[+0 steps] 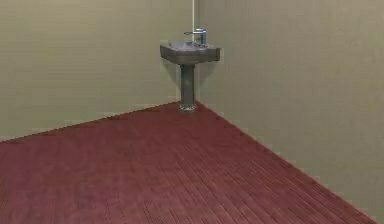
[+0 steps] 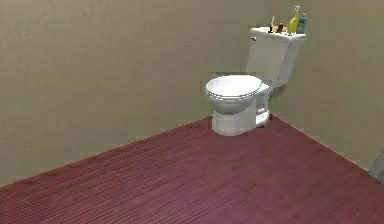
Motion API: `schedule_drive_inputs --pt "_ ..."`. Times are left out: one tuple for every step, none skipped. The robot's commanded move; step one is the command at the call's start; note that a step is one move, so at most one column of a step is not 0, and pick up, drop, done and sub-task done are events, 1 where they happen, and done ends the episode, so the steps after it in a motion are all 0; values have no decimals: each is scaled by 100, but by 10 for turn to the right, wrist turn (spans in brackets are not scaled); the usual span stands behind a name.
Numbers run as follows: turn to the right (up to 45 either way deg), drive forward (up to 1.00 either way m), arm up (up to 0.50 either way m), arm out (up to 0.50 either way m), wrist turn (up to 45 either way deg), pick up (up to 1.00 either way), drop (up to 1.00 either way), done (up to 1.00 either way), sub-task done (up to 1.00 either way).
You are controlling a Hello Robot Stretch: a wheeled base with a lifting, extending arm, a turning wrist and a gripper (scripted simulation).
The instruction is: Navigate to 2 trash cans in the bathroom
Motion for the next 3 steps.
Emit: schedule_drive_inputs --pt "-450 0 0 0 0 0 0 0 0" --pt "-450 0 0 0 0 0 0 0 0" --pt "-330 0 0 0 0 0 0 0 0"
